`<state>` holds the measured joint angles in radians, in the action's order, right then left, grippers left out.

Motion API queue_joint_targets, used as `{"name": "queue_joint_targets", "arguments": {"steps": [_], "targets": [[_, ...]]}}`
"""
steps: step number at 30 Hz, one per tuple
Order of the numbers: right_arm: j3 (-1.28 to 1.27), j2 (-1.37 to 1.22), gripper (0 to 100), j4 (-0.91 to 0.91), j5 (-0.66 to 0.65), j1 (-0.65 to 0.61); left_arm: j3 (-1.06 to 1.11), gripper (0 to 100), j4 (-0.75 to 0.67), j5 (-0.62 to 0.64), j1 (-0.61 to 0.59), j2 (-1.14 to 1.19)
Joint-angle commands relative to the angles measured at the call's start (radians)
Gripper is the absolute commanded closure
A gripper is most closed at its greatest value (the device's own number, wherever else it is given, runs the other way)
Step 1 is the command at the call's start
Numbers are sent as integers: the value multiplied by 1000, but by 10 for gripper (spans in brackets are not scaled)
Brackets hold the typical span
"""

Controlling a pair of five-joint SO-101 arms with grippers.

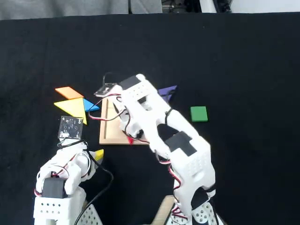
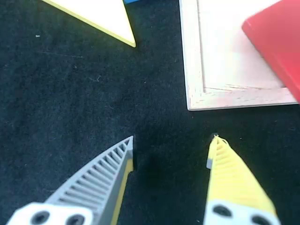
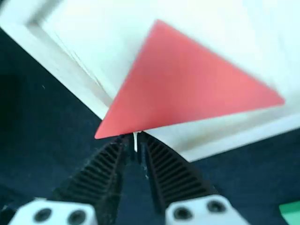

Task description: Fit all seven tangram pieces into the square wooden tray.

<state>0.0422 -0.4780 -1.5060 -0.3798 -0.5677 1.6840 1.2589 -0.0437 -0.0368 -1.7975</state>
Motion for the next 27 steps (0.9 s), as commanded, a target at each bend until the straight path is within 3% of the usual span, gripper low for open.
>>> {"name": "queue_joint_targets", "arguments": {"steps": [1,7,17,27], "targets": [[31,12,988,71,66,-31,16,736,3,2,-7,-6],[136,19,988,121,176,-14,16,736,3,2,-7,-6],[318,-51,988,195,178,101,16,736,3,2,-7,-6],[340,-200,988,69,175,123,16,736,3,2,-7,-6]]}}
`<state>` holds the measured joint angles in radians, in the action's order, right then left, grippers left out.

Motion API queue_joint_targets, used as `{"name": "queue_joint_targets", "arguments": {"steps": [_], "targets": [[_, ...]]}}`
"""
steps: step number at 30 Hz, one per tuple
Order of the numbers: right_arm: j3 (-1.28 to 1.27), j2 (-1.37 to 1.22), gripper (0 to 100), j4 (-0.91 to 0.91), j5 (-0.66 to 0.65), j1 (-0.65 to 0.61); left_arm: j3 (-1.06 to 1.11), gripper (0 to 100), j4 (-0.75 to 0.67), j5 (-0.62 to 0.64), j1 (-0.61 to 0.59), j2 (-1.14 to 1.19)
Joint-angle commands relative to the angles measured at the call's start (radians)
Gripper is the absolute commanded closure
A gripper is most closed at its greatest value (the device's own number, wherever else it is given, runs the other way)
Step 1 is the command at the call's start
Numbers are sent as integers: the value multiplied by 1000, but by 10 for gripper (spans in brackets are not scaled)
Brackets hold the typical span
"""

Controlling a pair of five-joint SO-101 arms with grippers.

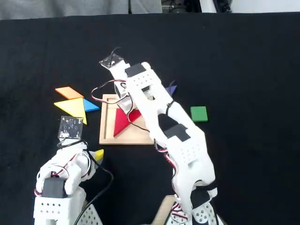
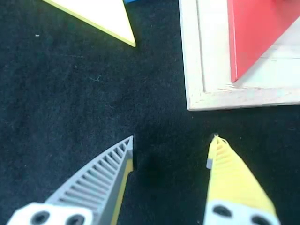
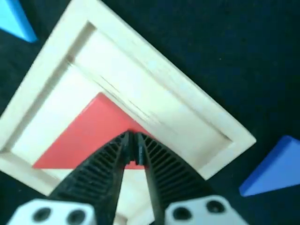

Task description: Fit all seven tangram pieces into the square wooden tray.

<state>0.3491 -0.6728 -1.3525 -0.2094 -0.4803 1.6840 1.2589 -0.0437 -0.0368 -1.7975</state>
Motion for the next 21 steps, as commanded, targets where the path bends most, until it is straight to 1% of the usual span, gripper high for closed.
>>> {"name": "queue_joint_targets", "arguments": {"steps": [1,5,10,12,16,18,21], "targets": [[35,-2,988,-104,3,35,16,736,3,2,-7,-6],[24,21,988,-166,-58,34,16,736,3,2,-7,-6],[35,51,988,-259,-71,35,16,736,3,2,-7,-6],[51,102,988,-235,-69,58,16,736,3,2,-7,-6],[45,159,988,-81,-71,117,16,736,3,2,-7,-6],[12,143,988,-26,-71,115,16,736,3,2,-7,-6],[-2,87,988,-6,-71,78,16,736,3,2,-7,-6]]}}
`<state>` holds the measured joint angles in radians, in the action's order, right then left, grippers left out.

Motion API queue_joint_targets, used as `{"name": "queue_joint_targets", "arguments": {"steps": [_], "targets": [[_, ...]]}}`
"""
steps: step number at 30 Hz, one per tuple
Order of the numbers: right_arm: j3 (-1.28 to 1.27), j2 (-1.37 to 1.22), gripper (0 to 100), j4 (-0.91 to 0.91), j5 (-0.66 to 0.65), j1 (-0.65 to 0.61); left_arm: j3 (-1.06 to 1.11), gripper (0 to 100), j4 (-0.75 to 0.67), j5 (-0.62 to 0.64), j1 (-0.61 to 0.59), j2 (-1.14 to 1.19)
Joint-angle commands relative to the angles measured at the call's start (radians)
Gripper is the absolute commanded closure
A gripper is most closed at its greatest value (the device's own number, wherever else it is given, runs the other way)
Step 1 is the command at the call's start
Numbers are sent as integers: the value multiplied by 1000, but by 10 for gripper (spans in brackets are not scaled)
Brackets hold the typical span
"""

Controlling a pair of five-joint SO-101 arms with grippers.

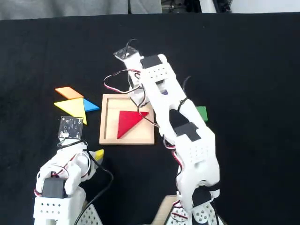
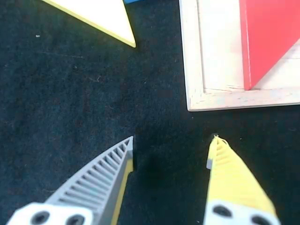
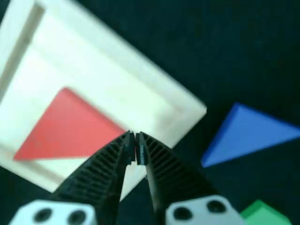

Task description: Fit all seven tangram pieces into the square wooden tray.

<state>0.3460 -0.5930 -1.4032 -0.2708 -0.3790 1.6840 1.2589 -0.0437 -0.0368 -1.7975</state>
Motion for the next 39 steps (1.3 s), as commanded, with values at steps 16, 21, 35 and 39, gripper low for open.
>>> {"name": "queue_joint_targets", "arguments": {"steps": [16,21,35,39], "targets": [[15,-47,988,-184,-12,-48,16,736,3,2,-7,-6],[15,-10,988,-250,-29,-94,16,736,3,2,-7,-6],[185,-114,988,2,120,-106,16,736,3,2,-7,-6],[259,-182,988,-106,120,-118,16,736,3,2,-7,-6]]}}
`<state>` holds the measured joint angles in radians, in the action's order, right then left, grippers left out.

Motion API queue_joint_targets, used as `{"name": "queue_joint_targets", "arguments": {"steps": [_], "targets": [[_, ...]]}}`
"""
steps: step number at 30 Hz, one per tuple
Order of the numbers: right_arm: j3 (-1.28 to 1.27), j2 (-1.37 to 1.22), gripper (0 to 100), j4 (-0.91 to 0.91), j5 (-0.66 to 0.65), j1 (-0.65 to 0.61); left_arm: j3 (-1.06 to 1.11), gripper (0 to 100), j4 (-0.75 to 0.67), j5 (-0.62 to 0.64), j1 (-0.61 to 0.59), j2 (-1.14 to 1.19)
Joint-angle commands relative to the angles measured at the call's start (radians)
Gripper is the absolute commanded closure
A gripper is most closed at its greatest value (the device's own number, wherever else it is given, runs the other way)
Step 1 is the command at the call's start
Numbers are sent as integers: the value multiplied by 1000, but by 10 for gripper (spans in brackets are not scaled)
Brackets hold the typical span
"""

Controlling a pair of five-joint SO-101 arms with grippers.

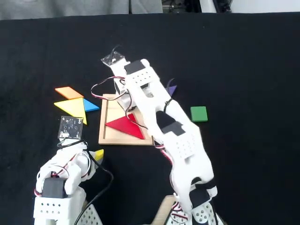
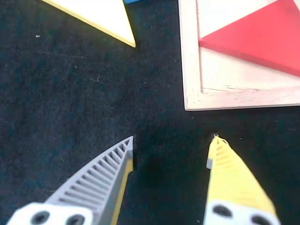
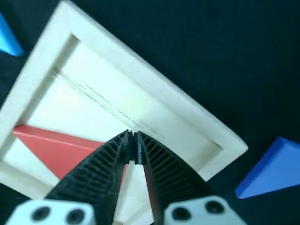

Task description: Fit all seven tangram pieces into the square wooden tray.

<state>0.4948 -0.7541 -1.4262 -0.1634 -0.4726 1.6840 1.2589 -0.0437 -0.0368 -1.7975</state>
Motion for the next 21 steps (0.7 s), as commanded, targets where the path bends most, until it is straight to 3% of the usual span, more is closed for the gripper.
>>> {"name": "queue_joint_targets", "arguments": {"steps": [1,11,21], "targets": [[130,-33,988,-117,12,-35,16,736,3,2,-7,-6],[255,-59,988,-311,11,-183,16,736,3,2,-7,-6],[338,104,988,-338,18,-77,16,736,3,2,-7,-6]]}}
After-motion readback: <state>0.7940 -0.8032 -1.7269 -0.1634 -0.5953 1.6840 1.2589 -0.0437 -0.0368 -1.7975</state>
